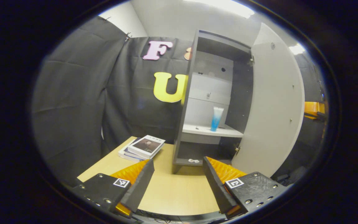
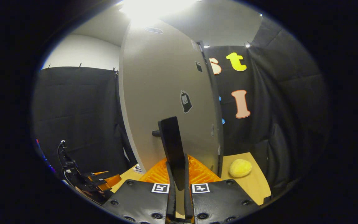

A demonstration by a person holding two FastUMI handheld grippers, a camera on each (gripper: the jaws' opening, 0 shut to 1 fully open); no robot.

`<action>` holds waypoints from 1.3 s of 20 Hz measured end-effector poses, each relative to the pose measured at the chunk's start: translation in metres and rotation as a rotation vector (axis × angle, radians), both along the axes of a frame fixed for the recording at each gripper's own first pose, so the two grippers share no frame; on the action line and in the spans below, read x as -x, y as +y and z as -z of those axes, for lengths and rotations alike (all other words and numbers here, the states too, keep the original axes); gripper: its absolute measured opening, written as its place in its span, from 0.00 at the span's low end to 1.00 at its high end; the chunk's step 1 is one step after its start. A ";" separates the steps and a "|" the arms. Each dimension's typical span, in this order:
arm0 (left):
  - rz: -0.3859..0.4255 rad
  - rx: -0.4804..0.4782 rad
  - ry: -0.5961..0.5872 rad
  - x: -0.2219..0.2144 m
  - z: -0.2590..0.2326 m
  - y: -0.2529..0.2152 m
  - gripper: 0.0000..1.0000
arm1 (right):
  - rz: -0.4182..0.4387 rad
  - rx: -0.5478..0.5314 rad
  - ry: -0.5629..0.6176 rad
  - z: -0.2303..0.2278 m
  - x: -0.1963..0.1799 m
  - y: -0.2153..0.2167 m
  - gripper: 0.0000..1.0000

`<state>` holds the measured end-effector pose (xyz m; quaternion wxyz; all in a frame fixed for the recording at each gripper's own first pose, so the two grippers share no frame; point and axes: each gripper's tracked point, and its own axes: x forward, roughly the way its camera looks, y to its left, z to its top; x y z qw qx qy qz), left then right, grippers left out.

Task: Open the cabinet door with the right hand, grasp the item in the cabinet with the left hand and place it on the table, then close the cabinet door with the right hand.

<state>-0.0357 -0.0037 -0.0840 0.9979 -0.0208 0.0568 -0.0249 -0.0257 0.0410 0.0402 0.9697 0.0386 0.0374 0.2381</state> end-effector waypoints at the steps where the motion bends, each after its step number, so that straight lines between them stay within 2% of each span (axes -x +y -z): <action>1: 0.016 0.003 0.001 -0.003 0.001 -0.006 0.93 | 0.022 0.010 -0.009 -0.001 -0.001 -0.009 0.12; 5: 0.080 0.051 0.022 -0.013 0.007 -0.031 0.96 | 0.057 0.067 -0.059 -0.002 -0.002 -0.039 0.12; 7: 0.093 0.065 0.024 -0.018 0.006 -0.037 0.96 | 0.073 0.047 -0.064 -0.004 -0.005 -0.053 0.11; 8: 0.097 0.063 0.026 -0.022 0.006 -0.040 0.93 | 0.076 0.031 -0.065 -0.006 -0.011 -0.059 0.08; 9: 0.102 0.060 0.027 -0.025 0.005 -0.044 0.96 | 0.077 0.014 -0.067 -0.008 -0.014 -0.066 0.11; 11: 0.121 0.057 0.027 -0.028 0.003 -0.054 0.93 | 0.088 -0.014 -0.086 -0.014 -0.014 -0.077 0.11; 15: 0.155 0.045 0.033 -0.037 0.003 -0.073 0.93 | 0.166 -0.021 -0.099 -0.015 -0.026 -0.109 0.10; 16: 0.161 0.046 0.035 -0.040 0.003 -0.077 0.93 | 0.161 -0.043 -0.092 -0.014 -0.026 -0.110 0.05; 17: 0.170 0.048 0.038 -0.042 0.003 -0.082 0.93 | 0.147 -0.073 -0.081 -0.013 -0.023 -0.106 0.14; 18: 0.178 0.048 0.041 -0.045 0.004 -0.085 0.96 | 0.137 -0.097 -0.075 -0.012 -0.022 -0.103 0.07; 22: 0.210 0.050 0.064 -0.062 0.004 -0.093 0.96 | 0.159 -0.120 -0.073 -0.016 -0.013 -0.110 0.10; 24: 0.215 0.062 0.069 -0.076 0.004 -0.089 0.96 | 0.153 -0.138 -0.073 -0.022 0.003 -0.115 0.10; 25: 0.219 0.064 0.068 -0.081 0.001 -0.087 0.93 | 0.148 -0.151 -0.075 -0.025 0.012 -0.117 0.08; 26: 0.222 0.061 0.065 -0.086 -0.003 -0.085 0.96 | 0.147 -0.156 -0.083 -0.027 0.023 -0.122 0.04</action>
